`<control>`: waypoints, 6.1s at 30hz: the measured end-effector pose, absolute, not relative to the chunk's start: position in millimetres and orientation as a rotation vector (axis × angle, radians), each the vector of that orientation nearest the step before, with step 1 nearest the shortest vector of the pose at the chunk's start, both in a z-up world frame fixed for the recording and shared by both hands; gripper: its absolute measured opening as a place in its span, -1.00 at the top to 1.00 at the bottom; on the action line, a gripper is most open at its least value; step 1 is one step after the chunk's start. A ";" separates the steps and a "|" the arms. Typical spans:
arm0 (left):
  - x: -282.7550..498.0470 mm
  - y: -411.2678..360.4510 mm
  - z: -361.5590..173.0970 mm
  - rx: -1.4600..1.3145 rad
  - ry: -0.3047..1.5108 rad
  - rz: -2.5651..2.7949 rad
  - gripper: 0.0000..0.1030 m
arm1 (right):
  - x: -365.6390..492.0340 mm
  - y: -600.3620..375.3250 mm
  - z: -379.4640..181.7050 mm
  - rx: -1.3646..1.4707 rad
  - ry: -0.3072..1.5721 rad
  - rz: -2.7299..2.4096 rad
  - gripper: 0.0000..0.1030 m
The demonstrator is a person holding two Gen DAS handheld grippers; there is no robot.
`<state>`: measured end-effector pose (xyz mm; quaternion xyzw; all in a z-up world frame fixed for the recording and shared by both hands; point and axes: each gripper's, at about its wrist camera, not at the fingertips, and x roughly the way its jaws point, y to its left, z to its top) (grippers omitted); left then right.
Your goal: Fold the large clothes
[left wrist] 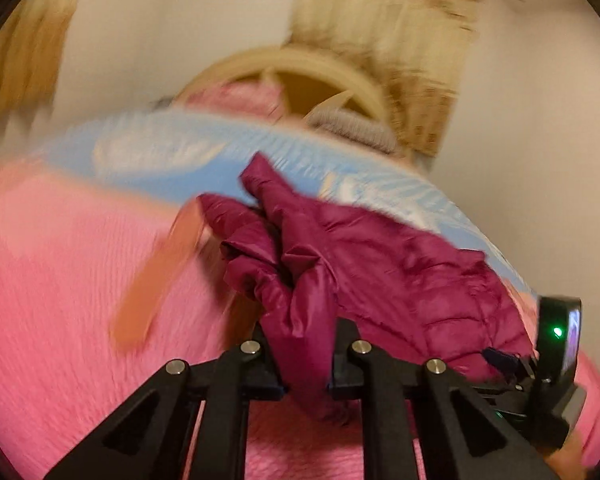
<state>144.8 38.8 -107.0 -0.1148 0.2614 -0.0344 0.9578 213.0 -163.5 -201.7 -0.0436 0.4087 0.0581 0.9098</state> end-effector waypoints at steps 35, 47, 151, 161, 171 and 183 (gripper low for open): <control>176.8 -231.4 -130.2 0.396 0.600 -0.534 0.65 | 161.9 -405.2 -180.9 0.280 0.778 -0.238 -1.00; 127.3 -184.4 -64.1 0.343 0.303 -0.412 -0.85 | 164.5 -414.8 -171.9 0.287 0.751 -0.253 -1.00; 369.1 -140.0 -177.8 0.082 0.850 -0.060 -0.92 | 350.3 -340.8 -207.4 0.249 0.922 -0.085 -0.81; 352.1 -134.0 -179.9 0.060 0.880 -0.133 -0.92 | 330.9 -354.8 -202.8 0.331 0.939 0.029 -0.81; 354.6 -135.2 -180.8 0.052 0.889 -0.143 -0.93 | 325.7 -352.8 -206.6 0.325 0.924 0.036 -0.82; 359.2 -109.6 -142.4 0.011 0.774 -0.098 -0.92 | 292.8 -348.7 -139.3 0.240 0.707 -0.041 -0.82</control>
